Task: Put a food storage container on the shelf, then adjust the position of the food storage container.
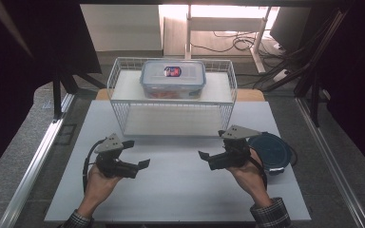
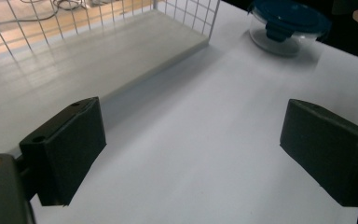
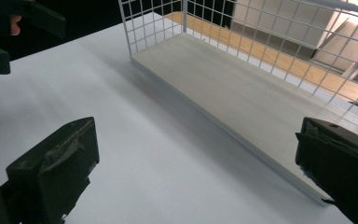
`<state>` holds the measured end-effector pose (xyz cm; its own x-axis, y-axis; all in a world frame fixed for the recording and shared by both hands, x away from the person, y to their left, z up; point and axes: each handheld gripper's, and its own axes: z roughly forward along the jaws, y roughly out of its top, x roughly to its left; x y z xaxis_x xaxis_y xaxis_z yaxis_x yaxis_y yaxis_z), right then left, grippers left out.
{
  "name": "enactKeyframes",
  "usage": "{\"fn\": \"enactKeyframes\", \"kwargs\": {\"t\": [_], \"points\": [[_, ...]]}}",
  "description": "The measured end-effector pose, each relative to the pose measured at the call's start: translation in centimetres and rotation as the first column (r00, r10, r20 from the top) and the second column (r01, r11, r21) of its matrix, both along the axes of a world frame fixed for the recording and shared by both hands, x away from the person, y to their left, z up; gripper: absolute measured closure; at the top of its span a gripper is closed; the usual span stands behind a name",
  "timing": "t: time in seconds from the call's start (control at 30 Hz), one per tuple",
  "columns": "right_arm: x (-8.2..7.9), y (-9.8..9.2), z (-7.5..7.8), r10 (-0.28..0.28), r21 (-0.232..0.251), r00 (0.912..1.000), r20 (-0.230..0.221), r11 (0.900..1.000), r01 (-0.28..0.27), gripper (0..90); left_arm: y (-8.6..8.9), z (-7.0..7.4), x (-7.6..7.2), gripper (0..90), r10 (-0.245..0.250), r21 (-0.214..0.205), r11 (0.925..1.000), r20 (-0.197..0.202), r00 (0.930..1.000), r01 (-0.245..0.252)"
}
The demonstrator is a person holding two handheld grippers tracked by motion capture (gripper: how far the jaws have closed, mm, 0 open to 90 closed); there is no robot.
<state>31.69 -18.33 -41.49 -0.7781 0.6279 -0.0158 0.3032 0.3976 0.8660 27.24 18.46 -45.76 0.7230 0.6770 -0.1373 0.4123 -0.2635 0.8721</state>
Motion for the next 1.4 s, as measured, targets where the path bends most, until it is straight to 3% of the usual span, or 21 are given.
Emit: {"fn": "enactKeyframes", "kwargs": {"t": [0.23, 0.47, 0.67, 0.83, 1.0, 1.13, 1.23, 1.4], "points": [[-1.0, -0.2, -1.6, -0.006, 0.01, 0.9996, -0.027, 0.9999, 0.006, 0.0, -0.1, -1.1, -1.2, 5.6, 0.01, 0.022, 0.9997, 0.015, 0.9998, -0.011], [-2.4, 0.0, -3.7, -0.006, 0.014, 0.9996, -0.028, 0.9999, 0.007, 0.3, 0.0, -3.4, -2.9, 5.7, 0.037, 0.065, 0.9972, 0.012, 0.9992, -0.038], [-3.3, 0.4, -6.1, 0.01, -0.026, 0.999, -0.044, 0.9996, -0.011, 0.4, 0.0, -4.4, -3.7, 5.2, 0.044, 0.076, 0.9961, 0.013, 0.999, -0.045], [-3.5, 0.6, -7.2, 0.02, -0.06, 0.9967, -0.079, 0.9979, -0.024, 0.3, 0.0, -5.1, -4.0, 4.4, 0.049, 0.115, 0.9921, 0.001, 0.9988, -0.049], [-3.4, 0.6, -7.4, 0.013, -0.068, 0.9963, -0.085, 0.9975, -0.019, 0.0, 0.1, -5.1, -4.0, 4.4, 0.056, 0.106, 0.9927, 0.008, 0.9984, -0.057], [-3.0, 0.2, -7.2, -0.023, -0.076, 0.996, -0.086, 0.997, 0.016, 0.0, 0.2, -5.3, -3.8, 4.1, 0.054, 0.109, 0.9926, -0.002, 0.9986, -0.053], [-2.3, -0.9, -6.7, -0.07, -0.046, 0.9913, -0.112, 0.9968, 0.065, 0.0, 0.2, -5.4, -3.7, 3.8, 0.052, 0.102, 0.9935, -0.012, 0.9985, -0.051], [-1.5, -2.5, -5.6, -0.147, -0.078, 0.9854, -0.085, 0.987, 0.141, 6.6, 0.4, -5.7, -3.5, 3.7, 0.055, 0.092, 0.9944, -0.031, 0.998, -0.052]]}}
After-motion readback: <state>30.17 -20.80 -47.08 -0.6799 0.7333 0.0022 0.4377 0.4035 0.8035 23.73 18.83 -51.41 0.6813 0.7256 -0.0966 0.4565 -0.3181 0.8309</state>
